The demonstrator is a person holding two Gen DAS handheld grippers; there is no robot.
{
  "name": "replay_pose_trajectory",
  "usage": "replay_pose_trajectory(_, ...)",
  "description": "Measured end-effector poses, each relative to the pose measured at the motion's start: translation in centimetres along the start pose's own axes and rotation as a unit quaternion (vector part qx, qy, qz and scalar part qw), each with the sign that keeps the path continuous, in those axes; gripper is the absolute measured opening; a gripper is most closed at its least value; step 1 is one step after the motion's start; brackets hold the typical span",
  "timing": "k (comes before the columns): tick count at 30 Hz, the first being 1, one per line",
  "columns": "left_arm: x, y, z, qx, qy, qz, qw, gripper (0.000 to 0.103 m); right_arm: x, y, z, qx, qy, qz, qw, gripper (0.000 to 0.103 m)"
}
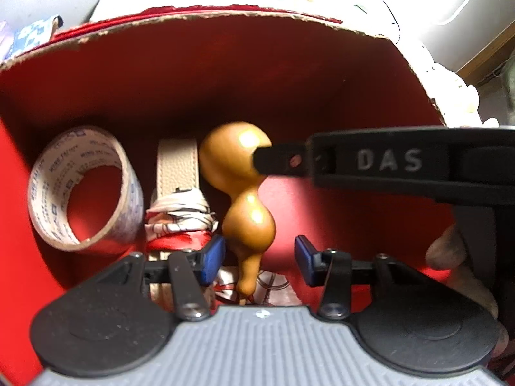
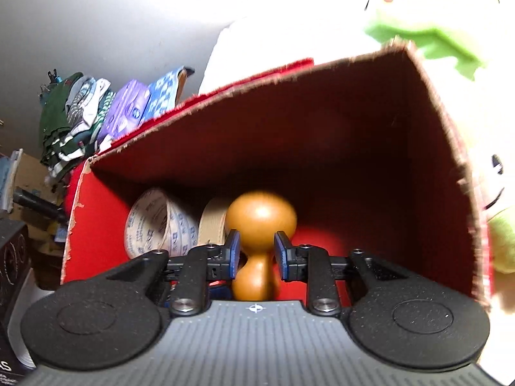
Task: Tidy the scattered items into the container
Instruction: 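Lower the gourd into the box beside the strap and open the right gripper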
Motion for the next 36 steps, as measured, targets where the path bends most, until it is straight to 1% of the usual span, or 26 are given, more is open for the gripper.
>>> replay_pose_trajectory(1, 0.1, -0.1, -0.1, -0.006, -0.003, 0.000, 1.0000, 0.055, -0.3, -0.2, 0.0, 0.007, -0.002, 0.011, 1.000, 0.031)
replay_pose_trajectory(2, 0.2, -0.4, -0.2, -0.014, -0.004, 0.001, 0.9999, 0.055, -0.4, -0.7, 0.0, 0.011, -0.002, 0.022, 1.000, 0.031)
replay_pose_trajectory(4, 0.3, -1.4, -0.2, -0.038, -0.002, 0.019, 0.9991, 0.056, -0.4, -2.1, 0.1, 0.008, -0.002, 0.041, 0.999, 0.031)
replay_pose_trajectory(7, 0.6, -3.4, -0.3, -0.071, -0.005, 0.045, 0.9964, 0.073, -0.3, -4.3, -0.1, 0.012, -0.016, 0.069, 0.997, 0.031)
replay_pose_trajectory(8, 0.8, -3.9, -0.2, -0.079, -0.007, 0.052, 0.9955, 0.074, -0.3, -4.7, -0.2, 0.014, -0.020, 0.077, 0.997, 0.031)
replay_pose_trajectory(9, 0.9, -4.4, 0.2, -0.089, -0.007, 0.058, 0.9943, 0.074, -0.1, -5.4, -0.3, 0.014, -0.024, 0.083, 0.996, 0.031)
replay_pose_trajectory(10, 0.4, -4.6, 0.5, -0.103, -0.006, 0.064, 0.9926, 0.074, 0.0, -5.7, -0.3, 0.013, -0.027, 0.087, 0.996, 0.031)
replay_pose_trajectory(11, -1.2, -4.5, 0.9, -0.116, -0.006, 0.068, 0.9909, 0.074, 0.1, -6.1, -0.3, 0.011, -0.031, 0.089, 0.996, 0.031)
replay_pose_trajectory(13, -0.4, -5.1, 1.5, -0.137, -0.008, 0.072, 0.9879, 0.074, 0.3, -6.4, -0.7, 0.007, -0.036, 0.090, 0.995, 0.031)
replay_pose_trajectory(14, -0.4, -5.1, 2.6, -0.144, -0.011, 0.072, 0.9869, 0.074, 0.4, -6.5, -0.9, 0.007, -0.039, 0.090, 0.995, 0.031)
replay_pose_trajectory(17, 0.0, -5.8, 2.7, -0.160, -0.026, 0.068, 0.9845, 0.074, 0.6, -6.5, -1.2, 0.007, -0.044, 0.087, 0.995, 0.031)
replay_pose_trajectory(19, 0.8, -6.6, 2.6, -0.171, -0.039, 0.066, 0.9823, 0.074, 0.8, -6.6, -1.2, 0.005, -0.044, 0.084, 0.995, 0.031)
replay_pose_trajectory(23, 1.0, -5.8, 1.9, -0.191, -0.065, 0.063, 0.9775, 0.074, 1.6, -7.1, -1.2, 0.005, -0.054, 0.078, 0.995, 0.031)
replay_pose_trajectory(28, 1.3, -6.4, 1.8, -0.218, -0.082, 0.073, 0.9697, 0.074, 2.6, -7.8, -1.7, -0.001, -0.076, 0.073, 0.994, 0.031)
replay_pose_trajectory(33, 2.2, -7.4, 2.4, -0.237, -0.095, 0.081, 0.9635, 0.074, 3.2, -9.3, -2.3, -0.013, -0.102, 0.081, 0.991, 0.031)
replay_pose_trajectory(36, 2.6, -8.1, 2.6, -0.253, -0.104, 0.091, 0.9576, 0.075, 3.7, -10.2, -2.2, -0.025, -0.106, 0.083, 0.991, 0.031)
Point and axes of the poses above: each gripper's, at about its wrist camera, not at the fingertips, and y roughly the way its jaws point, z to its right, x to its underside, the point moved 6 cm from there along y, roughly the way its jaws point, and after that the axes turned 12 degrees about -x, right-handed, at the moved point
